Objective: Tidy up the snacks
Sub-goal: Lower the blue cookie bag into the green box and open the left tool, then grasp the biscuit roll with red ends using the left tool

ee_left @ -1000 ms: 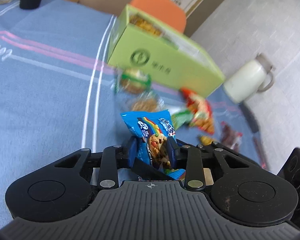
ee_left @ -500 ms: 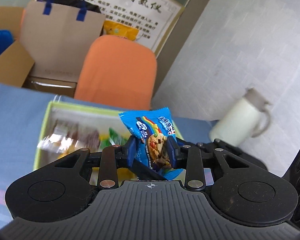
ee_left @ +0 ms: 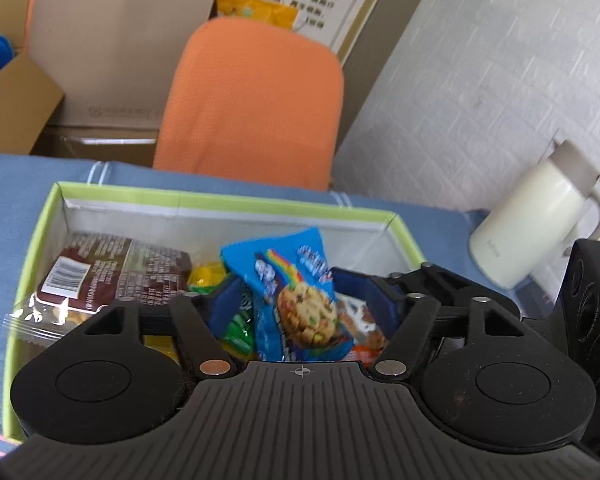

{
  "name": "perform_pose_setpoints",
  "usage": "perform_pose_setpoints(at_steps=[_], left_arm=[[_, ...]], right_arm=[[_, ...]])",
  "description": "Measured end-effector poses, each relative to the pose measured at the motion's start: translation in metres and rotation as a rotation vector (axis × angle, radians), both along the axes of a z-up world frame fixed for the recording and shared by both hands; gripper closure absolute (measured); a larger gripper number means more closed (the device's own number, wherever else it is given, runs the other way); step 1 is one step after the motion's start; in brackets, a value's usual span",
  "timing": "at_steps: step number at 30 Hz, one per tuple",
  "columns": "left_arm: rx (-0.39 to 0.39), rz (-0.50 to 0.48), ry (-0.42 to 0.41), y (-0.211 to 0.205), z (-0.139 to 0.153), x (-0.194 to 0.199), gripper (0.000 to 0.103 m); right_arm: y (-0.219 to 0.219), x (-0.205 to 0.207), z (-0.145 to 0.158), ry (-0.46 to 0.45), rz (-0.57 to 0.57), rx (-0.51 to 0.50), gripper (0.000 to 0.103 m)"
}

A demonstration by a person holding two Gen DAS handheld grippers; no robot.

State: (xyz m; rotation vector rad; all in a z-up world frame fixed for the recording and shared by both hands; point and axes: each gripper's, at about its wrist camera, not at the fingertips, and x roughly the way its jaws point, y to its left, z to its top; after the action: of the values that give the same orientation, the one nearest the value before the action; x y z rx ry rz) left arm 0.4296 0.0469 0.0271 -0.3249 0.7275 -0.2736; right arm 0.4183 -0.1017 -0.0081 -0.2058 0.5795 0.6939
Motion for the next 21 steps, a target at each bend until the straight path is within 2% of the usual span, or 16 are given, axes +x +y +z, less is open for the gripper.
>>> perform_pose_setpoints(at_steps=[1,3,8,11,14,16,19,21], left_arm=[[-0.001,0.002,-0.022,0.0,0.005,-0.006,0.048],[-0.002,0.02,-0.065,0.003,0.021,-0.021,0.038],[-0.028,0.094,-0.227,0.021,0.062,-0.095,0.023],[-0.039,0.129,-0.273,0.032,0.074,-0.146,0.022],[-0.03,0.152,-0.274,0.041,0.075,-0.189,0.021],[-0.016,0.15,-0.258,0.043,0.068,-0.21,0.019],[-0.038,0.13,-0.194,0.044,0.045,-0.23,0.019],[-0.063,0.099,-0.127,0.044,0.023,-0.24,0.021]], right_arm=[[-0.003,-0.003,0.006,-0.013,0.009,0.017,0.009],[-0.009,-0.011,0.019,-0.043,0.019,0.046,0.009],[-0.018,-0.037,0.054,-0.187,-0.013,0.041,0.009],[-0.022,-0.055,0.072,-0.274,-0.033,0.048,0.003],[-0.027,-0.08,0.073,-0.287,-0.023,0.048,0.003],[-0.03,-0.114,0.064,-0.279,0.002,0.019,0.003],[-0.034,-0.178,0.037,-0.234,0.011,-0.021,0.003],[-0.037,-0.216,0.013,-0.172,-0.01,0.001,0.003]])
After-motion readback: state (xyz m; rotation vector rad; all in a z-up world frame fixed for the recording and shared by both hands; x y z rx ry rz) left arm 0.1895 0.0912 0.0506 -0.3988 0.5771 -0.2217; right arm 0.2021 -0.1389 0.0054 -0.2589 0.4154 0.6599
